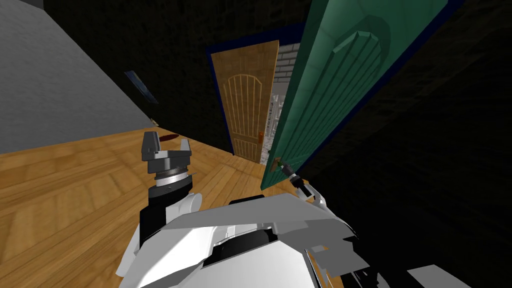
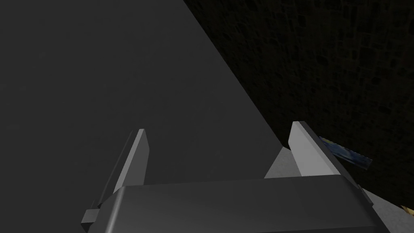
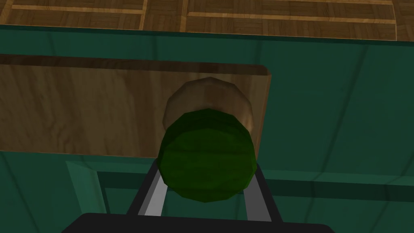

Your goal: Pull the door open

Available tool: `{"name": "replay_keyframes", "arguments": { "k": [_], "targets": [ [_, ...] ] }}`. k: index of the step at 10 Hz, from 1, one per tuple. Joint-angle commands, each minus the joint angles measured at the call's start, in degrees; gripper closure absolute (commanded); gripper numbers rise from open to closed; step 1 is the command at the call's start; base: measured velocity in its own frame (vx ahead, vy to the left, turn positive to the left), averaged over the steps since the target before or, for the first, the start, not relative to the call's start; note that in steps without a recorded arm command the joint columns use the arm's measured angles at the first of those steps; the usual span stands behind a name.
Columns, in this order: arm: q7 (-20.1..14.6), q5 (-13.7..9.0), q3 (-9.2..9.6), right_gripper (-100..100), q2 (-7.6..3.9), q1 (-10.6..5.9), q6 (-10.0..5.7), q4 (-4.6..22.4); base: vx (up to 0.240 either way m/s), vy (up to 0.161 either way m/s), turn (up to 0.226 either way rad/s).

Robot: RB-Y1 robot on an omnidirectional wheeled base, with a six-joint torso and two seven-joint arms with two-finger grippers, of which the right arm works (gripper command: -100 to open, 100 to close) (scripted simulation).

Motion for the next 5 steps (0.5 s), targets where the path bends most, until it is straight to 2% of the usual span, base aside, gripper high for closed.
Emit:
{"name": "replay_keyframes", "arguments": {
  "k": [1,3,5],
  "targets": [
    [-0.6,0.2,0.29,100,-0.75,0.44,-1.56,0.4,-0.145,-0.091,0.158],
    [-1.4,0.4,0.63,100,-1.62,0.95,-3.34,0.8,-0.253,-0.103,0.169],
    [-2.2,0.6,1.0,100,-2.56,1.5,-5.3,1.2,-0.186,-0.132,0.151]
  ]
}}
